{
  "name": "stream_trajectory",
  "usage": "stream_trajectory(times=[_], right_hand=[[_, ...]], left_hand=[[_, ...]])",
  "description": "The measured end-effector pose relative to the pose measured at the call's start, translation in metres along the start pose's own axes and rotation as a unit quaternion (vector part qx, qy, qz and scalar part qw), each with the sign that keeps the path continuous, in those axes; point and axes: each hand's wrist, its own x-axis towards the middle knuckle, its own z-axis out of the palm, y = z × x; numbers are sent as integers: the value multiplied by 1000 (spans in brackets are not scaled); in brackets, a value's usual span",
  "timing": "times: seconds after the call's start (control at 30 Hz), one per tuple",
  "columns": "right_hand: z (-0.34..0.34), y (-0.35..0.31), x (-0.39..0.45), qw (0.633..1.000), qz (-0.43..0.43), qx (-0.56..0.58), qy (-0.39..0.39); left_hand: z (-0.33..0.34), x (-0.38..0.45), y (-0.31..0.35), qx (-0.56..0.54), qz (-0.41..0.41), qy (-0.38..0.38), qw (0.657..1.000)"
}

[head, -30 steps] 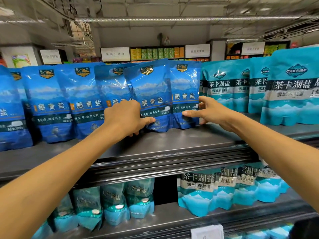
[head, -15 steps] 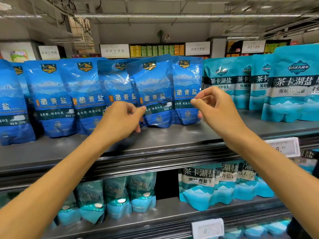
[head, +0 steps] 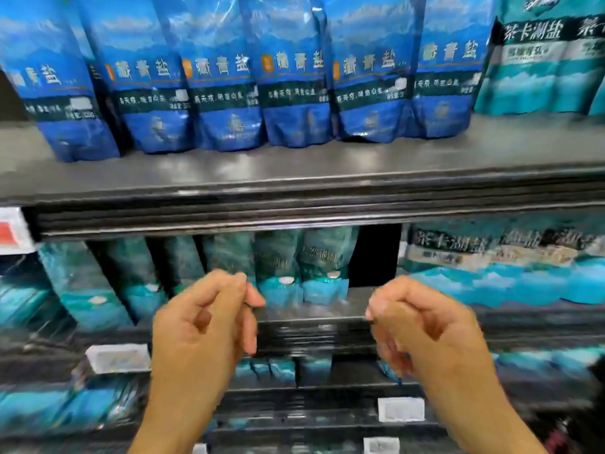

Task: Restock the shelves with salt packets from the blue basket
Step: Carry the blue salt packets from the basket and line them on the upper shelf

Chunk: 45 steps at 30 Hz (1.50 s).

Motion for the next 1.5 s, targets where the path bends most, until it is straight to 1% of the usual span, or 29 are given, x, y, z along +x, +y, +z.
stream_trajectory(times=[0.13, 0.23, 0.33, 0.47, 0.53, 0.67, 0.8, 0.87, 0.97, 1.07, 1.13, 1.23, 1.3, 1.43, 1.5], right_hand=[[7, 53, -35, 997, 61, -40, -4], [11, 87, -66, 992, 117, -41, -10], [13, 117, -98, 984, 165, -61, -6], [10, 145, -133, 973, 203, -107, -1], [7, 157, -151, 966, 223, -130, -11], [5, 175, -183, 955, 253, -144, -61], [12, 194, -200, 935, 282, -152, -155], [18, 203, -203, 911, 304, -164, -223], [32, 215, -202, 876, 315, -164, -328], [55, 224, -198, 842, 313, -165, -407], [83, 230, -198, 820, 324, -150, -447], [138, 238, -201, 792, 347, -121, -488], [179, 241, -204, 778, 347, -109, -512], [266, 243, -209, 760, 331, -87, -553], [304, 244, -215, 754, 325, -92, -563]], left_hand=[[-21, -45, -56, 31, -98, 28, 994], [-36, -79, -89, 50, -166, 52, 984], [-51, -112, -115, 63, -211, 61, 974], [-72, -156, -144, 53, -255, 83, 962], [-83, -180, -157, 56, -283, 98, 952], [-107, -225, -172, 81, -321, 137, 933], [-119, -263, -165, 92, -342, 206, 912], [-121, -285, -156, 100, -350, 247, 898], [-121, -325, -143, 112, -373, 323, 862], [-120, -369, -131, 116, -407, 410, 808], [-125, -397, -122, 120, -417, 468, 770], [-134, -434, -108, 125, -421, 546, 714], [-141, -454, -104, 123, -425, 591, 675], [-169, -481, -100, 85, -422, 668, 607], [-189, -494, -101, 63, -425, 693, 579]])
